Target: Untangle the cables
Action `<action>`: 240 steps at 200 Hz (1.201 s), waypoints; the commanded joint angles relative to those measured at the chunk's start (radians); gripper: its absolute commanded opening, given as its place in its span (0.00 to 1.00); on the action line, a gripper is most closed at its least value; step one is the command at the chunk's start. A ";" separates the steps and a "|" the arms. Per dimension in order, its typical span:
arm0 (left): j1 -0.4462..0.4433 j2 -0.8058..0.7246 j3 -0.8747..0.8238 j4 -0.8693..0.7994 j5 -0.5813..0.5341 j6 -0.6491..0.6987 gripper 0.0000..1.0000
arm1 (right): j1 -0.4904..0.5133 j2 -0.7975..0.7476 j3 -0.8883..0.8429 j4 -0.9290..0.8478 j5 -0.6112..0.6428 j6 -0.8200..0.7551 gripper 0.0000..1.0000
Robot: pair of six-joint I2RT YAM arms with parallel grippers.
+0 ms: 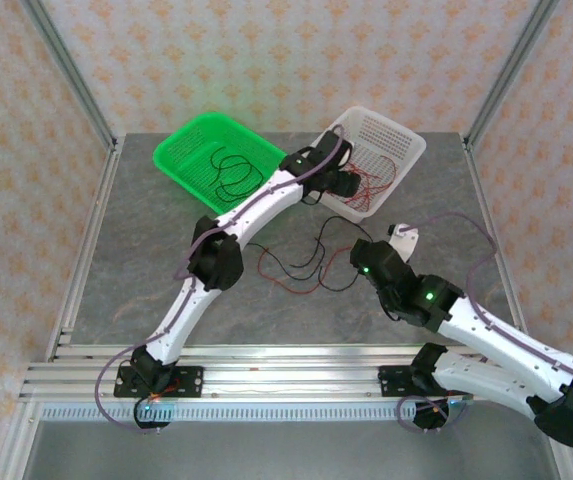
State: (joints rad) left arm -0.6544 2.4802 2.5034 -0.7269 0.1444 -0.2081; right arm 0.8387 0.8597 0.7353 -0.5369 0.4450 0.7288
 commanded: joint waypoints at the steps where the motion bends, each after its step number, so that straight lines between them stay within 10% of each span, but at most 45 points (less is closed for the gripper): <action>1: 0.010 -0.091 0.048 -0.092 0.096 -0.072 0.68 | -0.007 0.005 0.039 -0.056 0.011 0.002 0.64; 102: -0.001 -0.366 -0.069 -0.114 -0.018 -0.130 0.55 | -0.010 0.084 0.061 -0.015 -0.123 -0.039 0.64; 240: 0.010 -1.234 -1.053 0.207 -0.293 -0.285 0.54 | 0.003 0.648 0.304 0.176 -0.567 -0.678 0.61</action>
State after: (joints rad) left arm -0.6521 1.3491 1.5131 -0.5835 -0.0776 -0.4423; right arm 0.8349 1.4334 0.9730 -0.3908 -0.0547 0.2089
